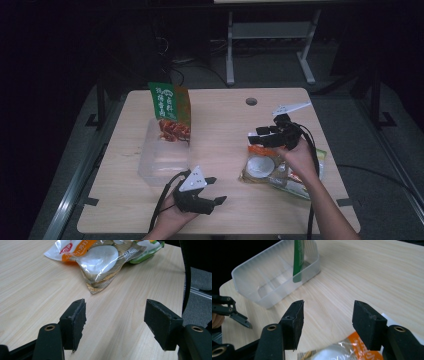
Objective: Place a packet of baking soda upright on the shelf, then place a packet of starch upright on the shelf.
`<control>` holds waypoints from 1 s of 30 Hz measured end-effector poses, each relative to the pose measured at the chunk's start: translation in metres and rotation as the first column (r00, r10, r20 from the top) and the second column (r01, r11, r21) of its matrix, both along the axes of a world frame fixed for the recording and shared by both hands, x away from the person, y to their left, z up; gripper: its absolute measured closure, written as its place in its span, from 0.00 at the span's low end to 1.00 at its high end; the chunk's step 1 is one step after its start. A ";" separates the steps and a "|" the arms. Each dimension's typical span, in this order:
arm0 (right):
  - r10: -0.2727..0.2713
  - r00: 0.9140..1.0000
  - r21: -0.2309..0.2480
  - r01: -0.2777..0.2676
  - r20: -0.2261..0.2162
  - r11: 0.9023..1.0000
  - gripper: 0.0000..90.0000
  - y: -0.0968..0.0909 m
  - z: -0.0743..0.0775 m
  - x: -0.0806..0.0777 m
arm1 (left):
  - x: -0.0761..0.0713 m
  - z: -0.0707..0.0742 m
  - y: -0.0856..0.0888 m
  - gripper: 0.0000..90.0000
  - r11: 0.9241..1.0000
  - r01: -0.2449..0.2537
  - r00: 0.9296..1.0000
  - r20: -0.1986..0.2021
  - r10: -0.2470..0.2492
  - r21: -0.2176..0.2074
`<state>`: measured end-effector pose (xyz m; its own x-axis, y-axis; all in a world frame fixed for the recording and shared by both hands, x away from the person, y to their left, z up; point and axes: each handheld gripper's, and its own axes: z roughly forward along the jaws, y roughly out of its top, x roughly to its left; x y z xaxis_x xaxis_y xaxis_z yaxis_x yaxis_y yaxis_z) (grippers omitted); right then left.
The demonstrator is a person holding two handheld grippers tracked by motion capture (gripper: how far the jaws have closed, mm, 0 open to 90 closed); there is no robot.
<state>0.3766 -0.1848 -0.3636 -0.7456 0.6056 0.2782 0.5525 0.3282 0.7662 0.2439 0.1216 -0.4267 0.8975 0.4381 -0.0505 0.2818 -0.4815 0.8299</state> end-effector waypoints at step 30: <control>-0.085 0.995 -0.040 0.083 -0.053 0.996 0.42 -0.046 -0.014 -0.023 | 0.010 0.002 -0.019 0.37 1.000 0.003 1.000 -0.009 -0.003 -0.001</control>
